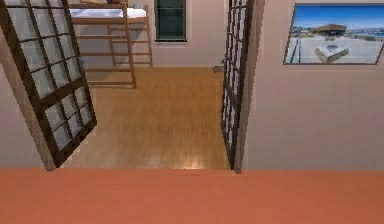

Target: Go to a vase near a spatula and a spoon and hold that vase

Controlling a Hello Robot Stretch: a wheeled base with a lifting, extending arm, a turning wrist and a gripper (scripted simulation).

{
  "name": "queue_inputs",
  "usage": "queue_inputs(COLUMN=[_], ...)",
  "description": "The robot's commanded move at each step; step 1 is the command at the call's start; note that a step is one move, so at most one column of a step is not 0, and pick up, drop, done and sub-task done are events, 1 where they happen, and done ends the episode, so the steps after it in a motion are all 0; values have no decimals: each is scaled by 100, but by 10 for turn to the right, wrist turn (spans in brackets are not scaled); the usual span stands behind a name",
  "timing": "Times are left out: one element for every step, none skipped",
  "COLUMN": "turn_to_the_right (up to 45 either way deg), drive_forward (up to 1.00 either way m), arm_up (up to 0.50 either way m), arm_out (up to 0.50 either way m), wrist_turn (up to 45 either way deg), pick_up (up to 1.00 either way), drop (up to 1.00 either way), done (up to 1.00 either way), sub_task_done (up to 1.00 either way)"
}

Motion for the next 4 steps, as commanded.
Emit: queue_inputs(turn_to_the_right=[30,0,-450,-420], drive_forward=[0,20,0,0], arm_up=[0,0,0,0], arm_out=[0,0,0,0], wrist_turn=[0,0,0,0], pick_up=[0,0,0,0], drop=[0,0,0,0], done=[0,0,0,0], sub_task_done=[0,0,0,0])
